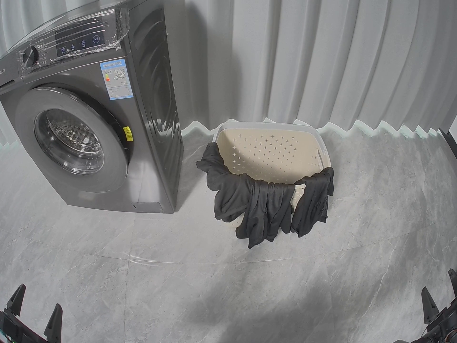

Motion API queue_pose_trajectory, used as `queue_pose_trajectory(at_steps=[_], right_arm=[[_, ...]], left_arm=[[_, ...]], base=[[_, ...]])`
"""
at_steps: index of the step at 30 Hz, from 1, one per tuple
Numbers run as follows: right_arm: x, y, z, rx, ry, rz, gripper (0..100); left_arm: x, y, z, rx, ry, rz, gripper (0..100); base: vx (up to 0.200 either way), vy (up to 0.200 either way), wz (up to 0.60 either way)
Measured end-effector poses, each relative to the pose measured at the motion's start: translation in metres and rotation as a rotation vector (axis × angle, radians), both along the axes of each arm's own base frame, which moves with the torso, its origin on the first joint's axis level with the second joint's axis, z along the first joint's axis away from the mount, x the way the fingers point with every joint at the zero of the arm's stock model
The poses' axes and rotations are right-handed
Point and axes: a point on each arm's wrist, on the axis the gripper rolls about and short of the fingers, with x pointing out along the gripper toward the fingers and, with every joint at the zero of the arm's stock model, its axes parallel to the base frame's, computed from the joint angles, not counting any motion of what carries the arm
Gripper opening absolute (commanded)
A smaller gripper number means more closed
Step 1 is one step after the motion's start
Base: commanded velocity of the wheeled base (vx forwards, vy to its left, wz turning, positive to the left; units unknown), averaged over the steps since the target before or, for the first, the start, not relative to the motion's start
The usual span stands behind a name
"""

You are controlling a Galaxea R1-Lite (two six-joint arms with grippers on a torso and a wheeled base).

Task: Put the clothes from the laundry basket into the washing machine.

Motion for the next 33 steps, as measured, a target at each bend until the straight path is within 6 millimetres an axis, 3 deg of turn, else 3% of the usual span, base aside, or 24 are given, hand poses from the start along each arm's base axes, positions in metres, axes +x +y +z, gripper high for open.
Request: queue_pose_trajectory(at_steps=[22, 33], right_arm=[[0.0, 0.0, 0.0, 0.001, 0.0, 0.001, 100], [0.0, 0.0, 0.0, 0.001, 0.0, 0.001, 100]], left_arm=[[0.0, 0.0001, 0.0, -0.005, 0.0, 0.007, 100], [0.0, 0.0002, -0.0001, -0.009, 0.001, 0.007, 100]], base=[[0.0, 0.0, 0.0], [0.2, 0.0, 0.0]])
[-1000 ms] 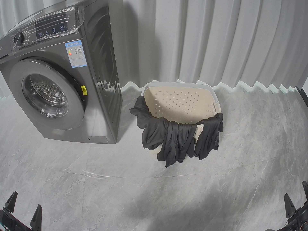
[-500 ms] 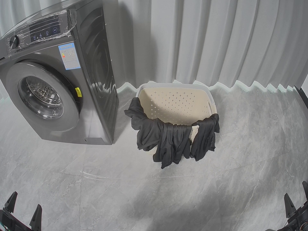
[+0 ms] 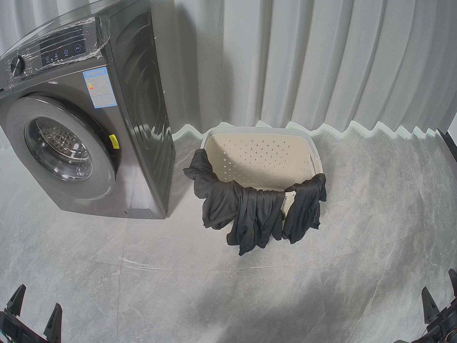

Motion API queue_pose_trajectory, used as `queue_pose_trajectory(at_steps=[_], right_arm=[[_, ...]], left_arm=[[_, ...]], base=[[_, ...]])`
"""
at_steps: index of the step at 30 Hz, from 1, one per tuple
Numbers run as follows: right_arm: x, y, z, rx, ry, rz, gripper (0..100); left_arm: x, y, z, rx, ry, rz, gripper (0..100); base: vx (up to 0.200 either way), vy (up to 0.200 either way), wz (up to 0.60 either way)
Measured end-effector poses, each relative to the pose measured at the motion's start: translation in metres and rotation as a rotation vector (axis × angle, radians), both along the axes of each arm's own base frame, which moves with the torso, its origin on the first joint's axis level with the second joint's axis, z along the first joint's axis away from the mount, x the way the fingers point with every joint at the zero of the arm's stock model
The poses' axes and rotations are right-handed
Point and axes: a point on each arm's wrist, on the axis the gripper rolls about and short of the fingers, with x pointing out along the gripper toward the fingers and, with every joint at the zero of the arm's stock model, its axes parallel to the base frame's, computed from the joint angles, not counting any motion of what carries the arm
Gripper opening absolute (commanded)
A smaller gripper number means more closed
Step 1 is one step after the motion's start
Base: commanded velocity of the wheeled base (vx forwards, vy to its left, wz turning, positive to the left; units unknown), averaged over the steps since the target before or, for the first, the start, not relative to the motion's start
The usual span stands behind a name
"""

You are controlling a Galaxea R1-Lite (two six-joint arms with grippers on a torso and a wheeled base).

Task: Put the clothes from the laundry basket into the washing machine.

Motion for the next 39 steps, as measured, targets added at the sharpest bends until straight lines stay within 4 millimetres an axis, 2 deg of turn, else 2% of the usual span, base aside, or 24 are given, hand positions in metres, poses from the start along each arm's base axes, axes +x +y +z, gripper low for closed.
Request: queue_pose_trajectory(at_steps=[16, 31, 39], right_arm=[[0.0, 0.0, 0.0, 0.0, 0.0, 0.0, 100], [0.0, 0.0, 0.0, 0.0, 0.0, 0.0, 100], [0.0, 0.0, 0.0, 0.0, 0.0, 0.0, 100]], left_arm=[[0.0, 0.0, 0.0, 0.0, 0.0, 0.002, 100], [0.0, 0.0001, 0.0, -0.004, 0.0, 0.003, 100], [0.0, 0.0, 0.0, -0.002, 0.0, 0.002, 100]], base=[[0.013, 0.0, 0.0], [0.0, -0.2, 0.0], [0.0, 0.0, 0.0]])
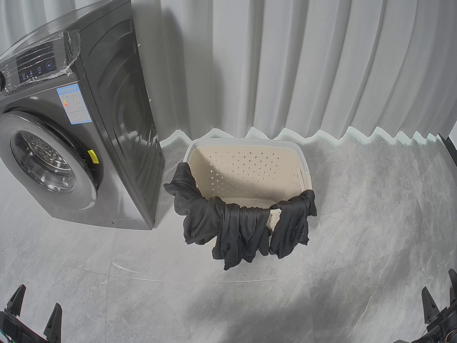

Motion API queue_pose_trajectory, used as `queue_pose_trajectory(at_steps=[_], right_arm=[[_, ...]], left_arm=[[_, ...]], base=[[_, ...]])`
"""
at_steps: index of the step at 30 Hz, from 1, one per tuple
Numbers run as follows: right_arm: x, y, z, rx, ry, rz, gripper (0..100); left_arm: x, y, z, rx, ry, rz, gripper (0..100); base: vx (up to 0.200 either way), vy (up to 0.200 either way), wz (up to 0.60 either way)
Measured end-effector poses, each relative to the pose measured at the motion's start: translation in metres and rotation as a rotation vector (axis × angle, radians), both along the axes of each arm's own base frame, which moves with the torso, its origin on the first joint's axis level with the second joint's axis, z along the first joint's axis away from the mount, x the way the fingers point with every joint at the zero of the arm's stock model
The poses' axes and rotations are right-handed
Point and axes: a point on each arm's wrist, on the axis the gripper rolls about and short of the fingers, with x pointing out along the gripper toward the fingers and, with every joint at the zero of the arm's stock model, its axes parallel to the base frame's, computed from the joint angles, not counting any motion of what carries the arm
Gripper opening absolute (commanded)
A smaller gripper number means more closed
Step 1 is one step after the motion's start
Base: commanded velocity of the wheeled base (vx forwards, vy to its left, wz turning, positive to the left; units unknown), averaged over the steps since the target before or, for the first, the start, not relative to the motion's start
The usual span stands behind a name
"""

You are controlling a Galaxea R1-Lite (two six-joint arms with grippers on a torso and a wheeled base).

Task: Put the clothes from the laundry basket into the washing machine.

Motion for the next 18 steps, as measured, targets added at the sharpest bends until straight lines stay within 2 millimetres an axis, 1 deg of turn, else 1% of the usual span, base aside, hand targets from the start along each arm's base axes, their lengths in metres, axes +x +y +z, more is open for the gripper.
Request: queue_pose_trajectory(at_steps=[1, 10, 18], right_arm=[[0.0, 0.0, 0.0, 0.0, 0.0, 0.0, 100], [0.0, 0.0, 0.0, 0.0, 0.0, -0.001, 100], [0.0, 0.0, 0.0, 0.0, 0.0, -0.001, 100]], left_arm=[[0.0, 0.0, 0.0, 0.0, 0.0, 0.0, 100], [0.0, 0.0, 0.0, -0.001, 0.0, 0.0, 100], [0.0, 0.0, 0.0, -0.001, 0.0, -0.001, 100]], base=[[0.0, 0.0, 0.0], [0.2, 0.0, 0.0], [0.0, 0.0, 0.0]])
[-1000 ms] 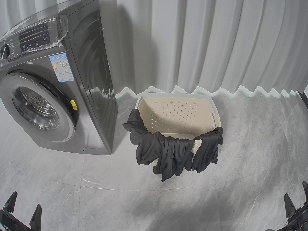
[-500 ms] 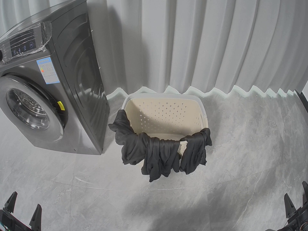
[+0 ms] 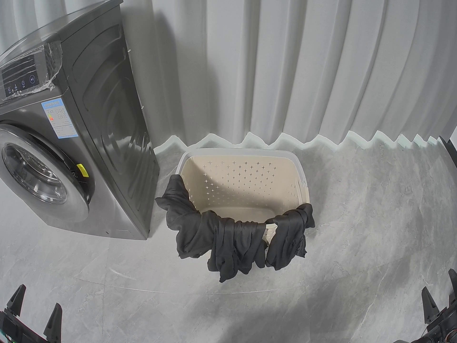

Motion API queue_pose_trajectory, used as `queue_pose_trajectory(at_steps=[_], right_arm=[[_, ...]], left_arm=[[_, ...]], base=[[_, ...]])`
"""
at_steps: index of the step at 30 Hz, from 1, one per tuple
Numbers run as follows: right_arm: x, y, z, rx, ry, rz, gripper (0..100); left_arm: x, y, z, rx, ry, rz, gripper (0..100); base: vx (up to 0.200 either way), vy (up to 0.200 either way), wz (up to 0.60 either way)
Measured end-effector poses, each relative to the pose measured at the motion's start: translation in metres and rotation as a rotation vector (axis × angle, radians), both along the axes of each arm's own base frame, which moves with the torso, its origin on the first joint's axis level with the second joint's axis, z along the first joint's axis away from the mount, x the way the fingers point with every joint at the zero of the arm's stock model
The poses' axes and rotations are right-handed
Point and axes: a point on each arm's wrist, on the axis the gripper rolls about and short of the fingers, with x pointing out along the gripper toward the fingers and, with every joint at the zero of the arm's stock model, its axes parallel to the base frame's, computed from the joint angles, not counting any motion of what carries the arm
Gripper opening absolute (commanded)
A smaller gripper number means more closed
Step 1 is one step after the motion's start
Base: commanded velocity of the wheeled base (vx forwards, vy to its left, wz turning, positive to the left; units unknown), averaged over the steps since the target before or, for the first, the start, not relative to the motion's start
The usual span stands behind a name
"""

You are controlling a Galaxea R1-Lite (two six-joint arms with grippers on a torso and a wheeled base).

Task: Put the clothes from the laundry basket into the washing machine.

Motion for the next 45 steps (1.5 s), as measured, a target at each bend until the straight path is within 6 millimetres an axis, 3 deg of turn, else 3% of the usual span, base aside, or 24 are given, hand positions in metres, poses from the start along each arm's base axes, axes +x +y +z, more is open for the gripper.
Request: queue_pose_trajectory(at_steps=[10, 19, 37, 45], right_arm=[[0.0, 0.0, 0.0, 0.0, 0.0, 0.001, 100], [0.0, 0.0, 0.0, 0.0, 0.0, 0.0, 100], [0.0, 0.0, -0.0001, 0.0, 0.001, 0.001, 100], [0.0, 0.0, 0.0, 0.0, 0.0, 0.002, 100]], left_arm=[[0.0, 0.0, 0.0, 0.001, 0.0, 0.0, 100], [0.0, 0.0, 0.0, 0.0, 0.0, 0.002, 100], [0.0, 0.0001, 0.0, -0.006, 0.0, 0.004, 100], [0.0, 0.0001, 0.0, -0.006, 0.0, 0.004, 100]], base=[[0.12, 0.0, 0.0], [0.0, 0.0, 0.0], [0.2, 0.0, 0.0], [0.0, 0.0, 0.0]])
